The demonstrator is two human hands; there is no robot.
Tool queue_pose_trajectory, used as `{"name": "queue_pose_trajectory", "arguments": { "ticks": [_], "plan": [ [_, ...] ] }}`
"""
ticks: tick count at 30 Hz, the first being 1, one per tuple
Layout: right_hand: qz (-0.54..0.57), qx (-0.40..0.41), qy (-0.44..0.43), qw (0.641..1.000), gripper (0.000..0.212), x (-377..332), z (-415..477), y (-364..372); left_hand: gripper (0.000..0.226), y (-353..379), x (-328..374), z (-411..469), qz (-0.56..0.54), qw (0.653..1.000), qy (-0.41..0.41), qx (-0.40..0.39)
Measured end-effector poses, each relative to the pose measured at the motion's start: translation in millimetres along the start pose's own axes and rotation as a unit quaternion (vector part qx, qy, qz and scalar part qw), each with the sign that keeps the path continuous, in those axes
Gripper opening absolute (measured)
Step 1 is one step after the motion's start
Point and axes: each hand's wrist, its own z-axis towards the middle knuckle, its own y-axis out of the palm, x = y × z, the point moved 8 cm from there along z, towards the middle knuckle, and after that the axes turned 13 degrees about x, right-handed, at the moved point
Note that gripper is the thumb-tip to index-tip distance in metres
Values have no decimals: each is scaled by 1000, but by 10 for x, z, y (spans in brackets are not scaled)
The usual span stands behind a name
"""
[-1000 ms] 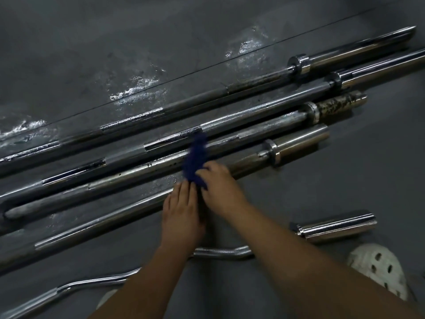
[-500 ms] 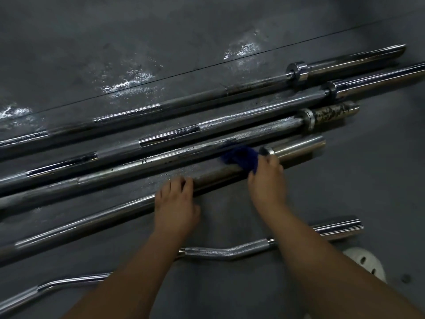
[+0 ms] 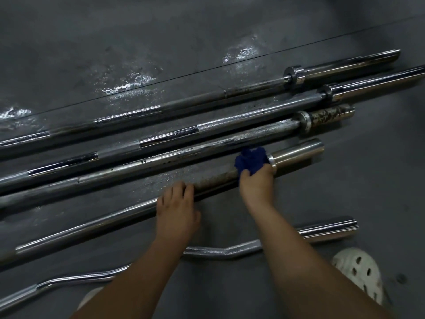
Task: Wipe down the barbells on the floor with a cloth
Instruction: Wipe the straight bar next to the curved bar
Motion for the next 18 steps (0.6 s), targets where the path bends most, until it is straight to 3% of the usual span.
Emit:
{"name": "queue_pose_trajectory", "arguments": {
  "ticks": [3,6,9,13,14,16,18],
  "plan": [
    [-112,-63,-178,976,30,-193,-236,166,62,19,-14,1,-8,1000,-2,-4],
    [-140,31,-257,956,29,-216,72,-189,57,44,-23,-5,-13,1000,-3,-6],
    [-107,113,-239,958,30,-129,392,-492,56,34,-7,-20,-15,1000,-2,-1],
    [-27,95,-16,995,26,218,680,-484,55,31,-1,-25,-20,1000,-3,-3],
    [-42,100,-12,994,28,190,722,-501,55,28,7,-28,-21,1000,0,-3],
    [-71,108,-125,984,34,-94,685,-515,55,40,18,-53,-21,1000,8,-3],
    [-147,68,-293,942,29,-336,436,-337,56,54,15,-71,-18,1000,8,-5]
  ]
}}
